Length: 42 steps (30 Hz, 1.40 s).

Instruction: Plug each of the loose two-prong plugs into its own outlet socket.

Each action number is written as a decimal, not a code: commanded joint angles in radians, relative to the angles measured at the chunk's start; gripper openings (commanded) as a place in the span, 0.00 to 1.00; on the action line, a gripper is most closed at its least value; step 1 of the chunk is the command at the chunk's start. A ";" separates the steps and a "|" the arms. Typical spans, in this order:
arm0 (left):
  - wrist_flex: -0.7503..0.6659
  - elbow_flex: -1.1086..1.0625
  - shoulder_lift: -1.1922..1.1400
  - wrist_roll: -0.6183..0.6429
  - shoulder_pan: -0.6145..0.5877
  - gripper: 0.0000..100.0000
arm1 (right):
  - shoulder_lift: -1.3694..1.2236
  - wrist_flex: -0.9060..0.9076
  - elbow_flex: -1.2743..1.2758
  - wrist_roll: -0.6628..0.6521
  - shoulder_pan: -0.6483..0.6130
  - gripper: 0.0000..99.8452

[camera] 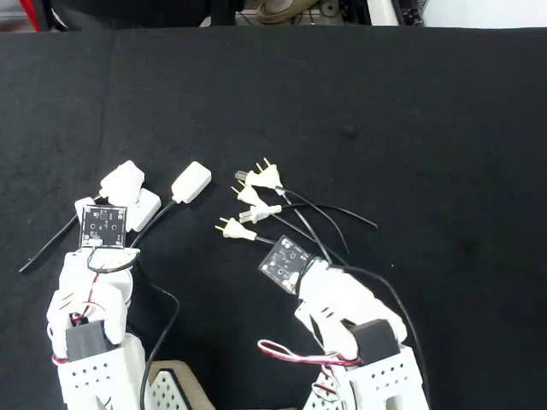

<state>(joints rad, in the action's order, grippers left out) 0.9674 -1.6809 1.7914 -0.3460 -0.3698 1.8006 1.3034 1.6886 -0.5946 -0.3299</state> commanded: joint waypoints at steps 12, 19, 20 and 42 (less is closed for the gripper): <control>0.012 -0.019 0.009 0.006 -0.007 0.04 | 0.065 0.006 -0.002 0.000 -0.146 0.05; 0.012 -0.019 0.009 0.006 -0.007 0.04 | 0.065 -0.086 -0.013 0.003 -0.184 0.05; 0.012 -0.019 0.009 0.006 -0.007 0.04 | 0.065 -0.098 -0.039 0.003 -0.158 0.05; 0.012 -0.019 0.009 0.006 -0.007 0.04 | -0.928 -0.014 -0.803 0.509 0.015 0.06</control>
<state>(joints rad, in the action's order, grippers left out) 0.9674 -1.6809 1.7914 -0.3460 -0.3698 0.9981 1.2896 0.9628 -0.1603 -0.3222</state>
